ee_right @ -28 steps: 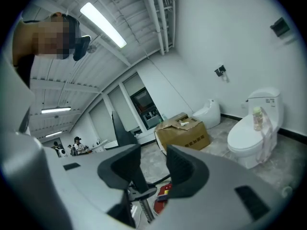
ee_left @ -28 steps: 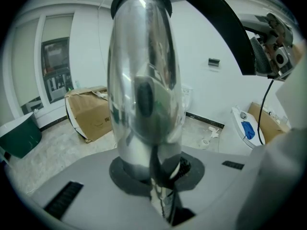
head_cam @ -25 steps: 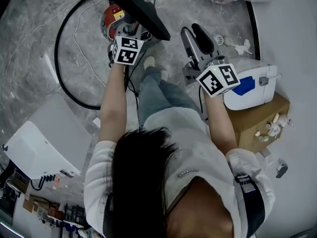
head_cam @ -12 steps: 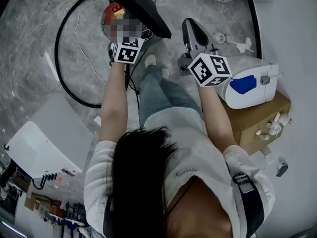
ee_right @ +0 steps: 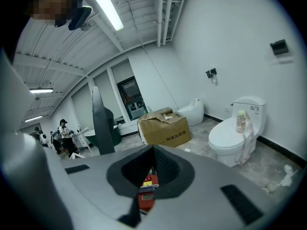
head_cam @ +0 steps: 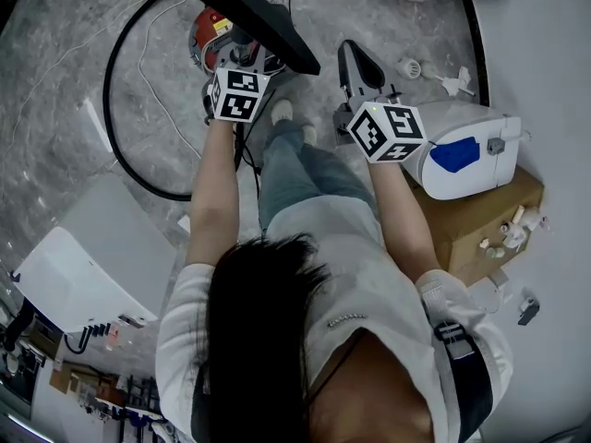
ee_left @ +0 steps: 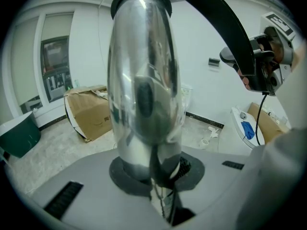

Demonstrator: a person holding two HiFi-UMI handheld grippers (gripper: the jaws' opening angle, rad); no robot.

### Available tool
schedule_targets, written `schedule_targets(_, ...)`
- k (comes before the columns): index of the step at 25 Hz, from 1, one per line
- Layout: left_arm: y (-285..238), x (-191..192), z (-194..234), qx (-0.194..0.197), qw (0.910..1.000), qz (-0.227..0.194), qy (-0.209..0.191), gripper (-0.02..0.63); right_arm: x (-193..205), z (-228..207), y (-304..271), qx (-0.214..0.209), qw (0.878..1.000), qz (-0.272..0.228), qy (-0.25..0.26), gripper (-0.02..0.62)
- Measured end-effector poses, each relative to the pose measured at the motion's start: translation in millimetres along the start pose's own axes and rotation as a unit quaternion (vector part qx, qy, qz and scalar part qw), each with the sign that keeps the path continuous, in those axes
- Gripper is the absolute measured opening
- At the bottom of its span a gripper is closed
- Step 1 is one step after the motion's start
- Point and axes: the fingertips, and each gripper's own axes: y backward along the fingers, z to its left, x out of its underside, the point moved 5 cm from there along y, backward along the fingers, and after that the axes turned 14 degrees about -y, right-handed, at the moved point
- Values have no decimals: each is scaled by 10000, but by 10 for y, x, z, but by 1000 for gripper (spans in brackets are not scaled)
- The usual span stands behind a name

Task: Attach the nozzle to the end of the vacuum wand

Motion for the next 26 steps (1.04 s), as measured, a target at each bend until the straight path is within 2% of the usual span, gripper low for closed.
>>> schedule_targets(26, -8, 30, -14, -7, 10000, 1, -44, 52, 211, 38, 2, 0, 9984, 405, 398, 14)
